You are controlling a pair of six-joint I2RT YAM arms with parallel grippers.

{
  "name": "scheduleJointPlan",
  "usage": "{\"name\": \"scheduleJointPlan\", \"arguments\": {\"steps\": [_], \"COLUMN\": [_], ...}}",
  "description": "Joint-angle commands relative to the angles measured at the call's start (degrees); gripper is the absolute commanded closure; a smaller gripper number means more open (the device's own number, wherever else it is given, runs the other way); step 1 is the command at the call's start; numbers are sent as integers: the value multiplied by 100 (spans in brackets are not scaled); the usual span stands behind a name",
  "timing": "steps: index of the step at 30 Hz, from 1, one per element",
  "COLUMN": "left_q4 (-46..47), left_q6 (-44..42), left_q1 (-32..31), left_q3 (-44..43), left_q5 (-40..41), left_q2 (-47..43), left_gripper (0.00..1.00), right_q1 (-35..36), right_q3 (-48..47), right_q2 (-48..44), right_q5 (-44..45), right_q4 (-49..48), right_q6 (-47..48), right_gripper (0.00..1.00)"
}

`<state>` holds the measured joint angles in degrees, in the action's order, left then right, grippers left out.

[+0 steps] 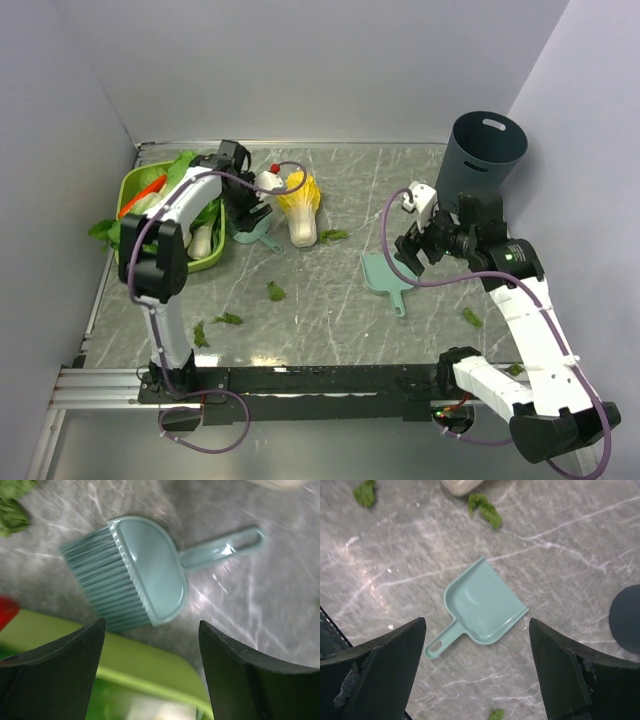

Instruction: Sweep away the paper scraps from the table

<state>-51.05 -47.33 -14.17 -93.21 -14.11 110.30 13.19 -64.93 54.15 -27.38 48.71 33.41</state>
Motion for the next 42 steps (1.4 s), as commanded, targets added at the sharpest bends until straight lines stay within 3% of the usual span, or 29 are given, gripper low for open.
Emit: {"name": "scheduleJointPlan", "arguments": {"steps": [1,11,20,30,33,36,42], "left_q4": [139,201,376,8,-141,-588,-1153], "left_q6": [908,2438,2799,2931,3072,2590,-164], "left_q1": [-15,-68,-208,-551,-569,-543,-499], "left_q3": [-574,-506,399,822,822,664,786], "left_q5": [198,-249,-689,-2410,-2553,-2334,-1009], "left_q2": [613,976,703,396,116,-393,-1344], "left_gripper": [20,21,30,37,37,33,31], "right_q1": [-36,-124,-176,-212,-229,-238,-247], "right_q3": [-433,-310,-319,-143,-143,-134,-20], "right_q2": [-45,-71,25,-10,-10,-45,-71], "right_q5": [-136,-224,-242,-251,-242,-224,-382], "right_q4": [122,-134,-274,-371,-362,-309,-344], "right_q6": [-431,-678,-678,-686,-669,-582,-537], "right_gripper": [9,9,9,9,9,9,9]}}
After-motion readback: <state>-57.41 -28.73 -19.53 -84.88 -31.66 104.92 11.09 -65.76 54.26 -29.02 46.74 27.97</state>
